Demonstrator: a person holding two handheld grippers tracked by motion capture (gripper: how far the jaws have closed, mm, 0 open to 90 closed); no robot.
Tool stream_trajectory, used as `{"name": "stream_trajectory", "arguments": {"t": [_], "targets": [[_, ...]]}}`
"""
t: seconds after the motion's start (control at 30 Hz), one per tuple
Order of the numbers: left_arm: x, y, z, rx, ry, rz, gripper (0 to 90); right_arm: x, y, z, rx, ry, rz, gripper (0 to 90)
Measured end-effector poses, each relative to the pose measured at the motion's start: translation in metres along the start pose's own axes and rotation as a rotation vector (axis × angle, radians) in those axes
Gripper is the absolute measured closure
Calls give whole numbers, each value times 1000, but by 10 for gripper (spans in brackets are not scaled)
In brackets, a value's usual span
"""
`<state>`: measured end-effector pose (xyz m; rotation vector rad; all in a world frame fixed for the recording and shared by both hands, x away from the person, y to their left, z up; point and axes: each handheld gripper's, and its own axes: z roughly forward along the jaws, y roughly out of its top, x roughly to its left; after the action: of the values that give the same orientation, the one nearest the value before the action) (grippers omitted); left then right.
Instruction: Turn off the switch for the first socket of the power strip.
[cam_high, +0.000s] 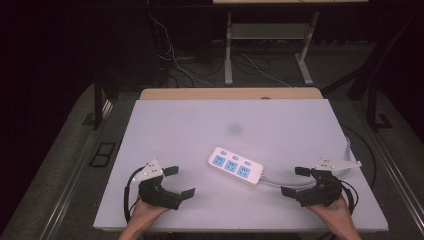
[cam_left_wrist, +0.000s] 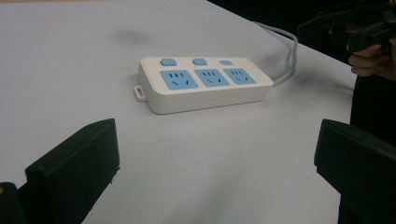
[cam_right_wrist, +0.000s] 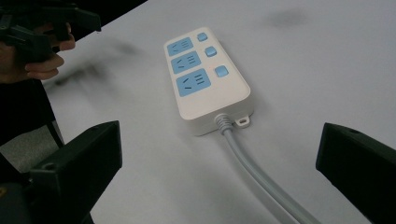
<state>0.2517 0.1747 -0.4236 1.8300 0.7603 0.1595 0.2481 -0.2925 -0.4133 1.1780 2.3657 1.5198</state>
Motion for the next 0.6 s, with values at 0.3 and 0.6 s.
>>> {"name": "stream_trajectory", "arguments": {"t": [0.3,0.6], "targets": [[0,-1,-1,4,0,0,0,-1,1,0,1,12,7,3],[1,-1,-1,6,-1,-1,0,-2,1,-1,5,18,12,3]]}}
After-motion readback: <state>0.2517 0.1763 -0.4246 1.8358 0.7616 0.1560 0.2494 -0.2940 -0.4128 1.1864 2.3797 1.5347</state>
